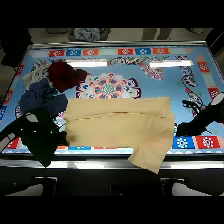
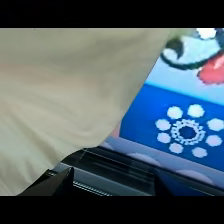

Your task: Fold the shirts.

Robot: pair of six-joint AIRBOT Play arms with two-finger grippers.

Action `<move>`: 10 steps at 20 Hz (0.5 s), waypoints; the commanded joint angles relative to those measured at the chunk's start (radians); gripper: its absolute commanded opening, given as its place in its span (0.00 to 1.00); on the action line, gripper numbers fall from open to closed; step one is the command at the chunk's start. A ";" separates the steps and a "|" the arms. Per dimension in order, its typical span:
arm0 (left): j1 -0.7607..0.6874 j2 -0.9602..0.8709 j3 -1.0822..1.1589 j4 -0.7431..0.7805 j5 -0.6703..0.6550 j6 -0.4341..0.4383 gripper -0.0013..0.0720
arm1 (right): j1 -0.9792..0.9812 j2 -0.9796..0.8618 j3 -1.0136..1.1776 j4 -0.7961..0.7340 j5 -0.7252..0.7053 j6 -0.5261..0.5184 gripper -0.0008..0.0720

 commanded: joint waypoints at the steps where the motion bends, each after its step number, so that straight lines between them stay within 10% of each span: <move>1: -0.002 0.007 -0.005 0.010 0.061 0.011 0.05 | 0.000 0.069 -0.196 0.034 -0.111 -0.037 0.80; 10: -0.001 0.071 -0.005 0.010 0.061 0.026 0.05 | 0.000 0.080 -0.440 0.201 -0.267 -0.073 0.77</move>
